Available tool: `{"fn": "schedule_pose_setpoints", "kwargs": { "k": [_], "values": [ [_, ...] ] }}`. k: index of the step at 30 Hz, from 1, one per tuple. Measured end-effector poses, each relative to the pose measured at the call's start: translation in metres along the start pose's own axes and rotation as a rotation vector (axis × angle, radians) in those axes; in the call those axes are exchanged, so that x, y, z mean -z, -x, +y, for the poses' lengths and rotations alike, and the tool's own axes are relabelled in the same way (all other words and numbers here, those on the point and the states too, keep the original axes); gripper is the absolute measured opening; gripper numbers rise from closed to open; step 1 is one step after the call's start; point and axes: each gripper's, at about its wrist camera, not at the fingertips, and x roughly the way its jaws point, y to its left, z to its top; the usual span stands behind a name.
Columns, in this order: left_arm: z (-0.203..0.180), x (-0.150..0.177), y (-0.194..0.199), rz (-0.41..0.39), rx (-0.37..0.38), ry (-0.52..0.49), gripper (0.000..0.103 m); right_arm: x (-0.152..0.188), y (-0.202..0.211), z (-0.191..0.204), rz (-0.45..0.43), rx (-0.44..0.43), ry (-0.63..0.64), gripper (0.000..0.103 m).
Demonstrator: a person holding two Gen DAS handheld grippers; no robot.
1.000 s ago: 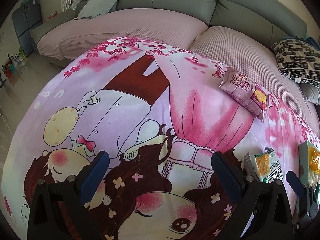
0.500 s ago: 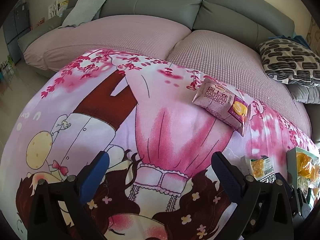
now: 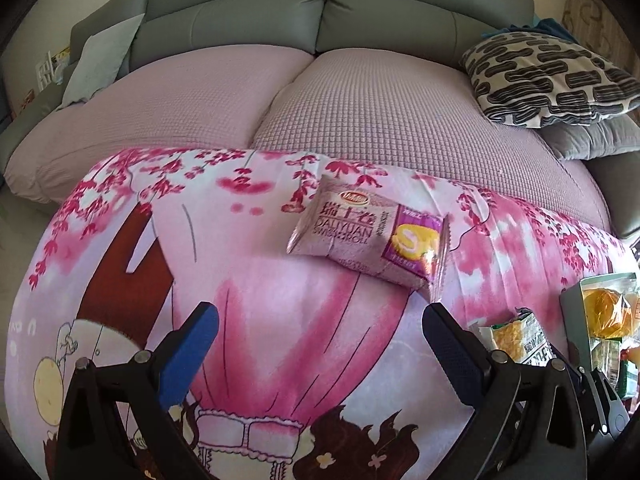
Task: Organize snacks
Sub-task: 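Grasp the green-and-white packet with the right gripper while the left grasps the Swiss roll packet, then carry the green-and-white packet with the right gripper while the left carries the Swiss roll to the tray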
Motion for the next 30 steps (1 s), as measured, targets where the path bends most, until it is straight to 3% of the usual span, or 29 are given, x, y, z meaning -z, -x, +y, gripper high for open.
{"fn": "schedule_pose_setpoints", "kwargs": {
  "k": [7, 18, 24, 27, 30],
  "values": [
    [-0.019, -0.029, -0.006, -0.025, 0.064, -0.102, 0.102, -0.004, -0.002, -0.009, -0.006, -0.003, -0.028, 0.061],
    [-0.027, -0.048, -0.042, 0.046, 0.092, -0.133, 0.100, -0.005, -0.002, -0.009, -0.006, -0.006, -0.028, 0.061],
    [-0.026, -0.048, -0.042, 0.042, 0.087, -0.122, 0.090, -0.005, -0.002, -0.010, -0.005, -0.006, -0.028, 0.061],
    [-0.026, -0.050, -0.037, 0.034, 0.103, -0.124, 0.076, -0.004, -0.002, -0.010, -0.003, -0.006, -0.031, 0.060],
    [-0.027, -0.049, -0.036, 0.035, 0.101, -0.119, 0.074, -0.004, -0.001, -0.010, -0.001, -0.007, -0.035, 0.060]
  ]
}}
